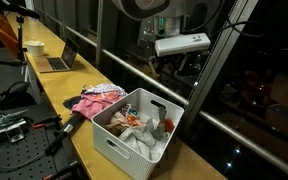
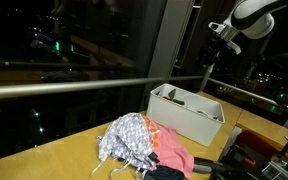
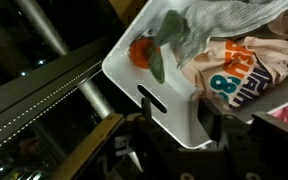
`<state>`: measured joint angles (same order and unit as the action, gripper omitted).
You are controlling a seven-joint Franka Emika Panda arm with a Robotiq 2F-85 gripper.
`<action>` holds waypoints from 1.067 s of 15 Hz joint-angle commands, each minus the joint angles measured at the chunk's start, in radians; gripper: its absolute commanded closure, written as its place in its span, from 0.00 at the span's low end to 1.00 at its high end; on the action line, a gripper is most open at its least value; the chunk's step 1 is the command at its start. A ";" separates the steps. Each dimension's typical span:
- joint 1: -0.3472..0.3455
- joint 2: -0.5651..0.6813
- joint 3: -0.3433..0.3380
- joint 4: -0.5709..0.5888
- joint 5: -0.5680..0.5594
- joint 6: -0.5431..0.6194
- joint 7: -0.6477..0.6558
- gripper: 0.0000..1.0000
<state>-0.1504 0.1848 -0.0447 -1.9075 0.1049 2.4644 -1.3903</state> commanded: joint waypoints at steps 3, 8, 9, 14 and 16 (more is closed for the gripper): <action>0.026 -0.001 0.058 -0.044 0.070 -0.046 0.045 0.02; 0.081 0.012 0.126 -0.108 0.128 -0.041 0.078 0.00; 0.094 0.019 0.140 -0.116 0.133 -0.040 0.089 0.00; 0.163 0.101 0.202 -0.102 0.129 -0.033 0.158 0.00; 0.186 0.155 0.224 -0.065 0.116 -0.034 0.191 0.00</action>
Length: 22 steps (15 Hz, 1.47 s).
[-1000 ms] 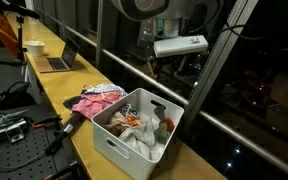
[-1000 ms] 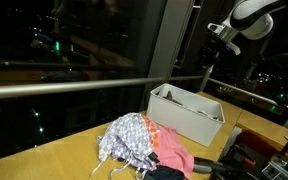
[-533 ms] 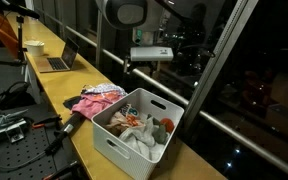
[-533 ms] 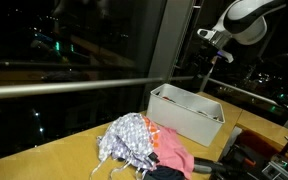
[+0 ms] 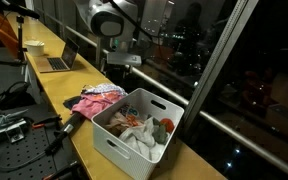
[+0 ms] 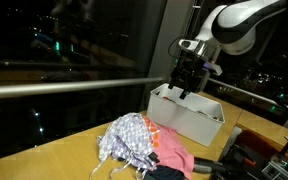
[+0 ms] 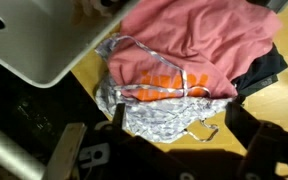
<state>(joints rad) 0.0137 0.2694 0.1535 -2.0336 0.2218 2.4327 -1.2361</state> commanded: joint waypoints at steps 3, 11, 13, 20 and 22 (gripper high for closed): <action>0.047 0.165 0.049 0.137 -0.022 -0.008 0.077 0.00; 0.092 0.456 0.073 0.428 -0.092 -0.050 0.176 0.00; 0.099 0.529 0.078 0.504 -0.109 -0.065 0.202 0.00; 0.121 0.696 0.111 0.598 -0.125 -0.109 0.272 0.00; 0.118 0.714 0.110 0.594 -0.136 -0.104 0.285 0.08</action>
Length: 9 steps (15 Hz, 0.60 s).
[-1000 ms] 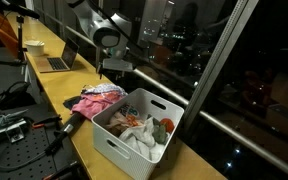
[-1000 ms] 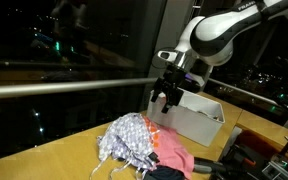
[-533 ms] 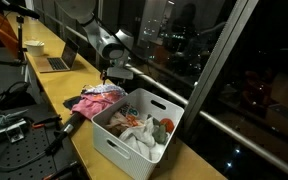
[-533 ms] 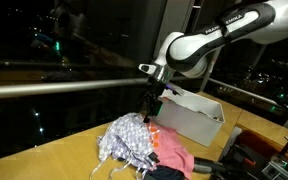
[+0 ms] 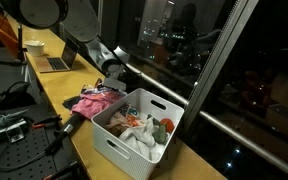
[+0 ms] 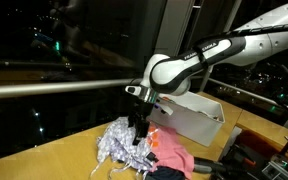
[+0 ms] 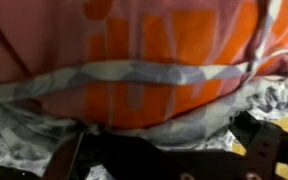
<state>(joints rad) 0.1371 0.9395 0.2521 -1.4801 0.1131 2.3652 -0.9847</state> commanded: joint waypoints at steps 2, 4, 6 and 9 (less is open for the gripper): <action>-0.016 0.040 0.012 0.029 -0.036 -0.030 0.038 0.34; -0.029 0.021 0.014 0.011 -0.034 -0.025 0.035 0.48; -0.044 -0.011 0.019 -0.018 -0.027 -0.023 0.032 0.62; -0.081 -0.099 0.030 -0.098 -0.012 -0.013 0.024 0.84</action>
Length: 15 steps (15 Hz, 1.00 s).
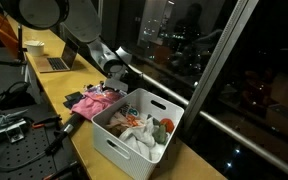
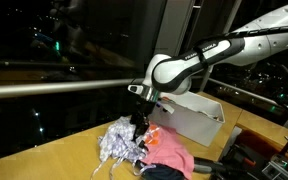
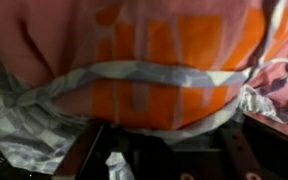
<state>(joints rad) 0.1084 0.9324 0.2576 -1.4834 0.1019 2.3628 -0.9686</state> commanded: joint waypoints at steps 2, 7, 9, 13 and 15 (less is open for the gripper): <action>-0.086 -0.166 0.034 -0.155 0.014 -0.008 0.002 0.97; -0.184 -0.388 0.067 -0.301 0.088 -0.017 -0.027 0.94; -0.214 -0.479 0.070 -0.344 0.133 -0.017 -0.054 0.94; -0.241 -0.638 0.027 -0.359 0.192 -0.030 -0.091 0.94; -0.248 -0.703 -0.005 -0.342 0.209 -0.033 -0.097 0.94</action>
<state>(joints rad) -0.1273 0.3517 0.2912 -1.8088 0.2624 2.3542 -1.0305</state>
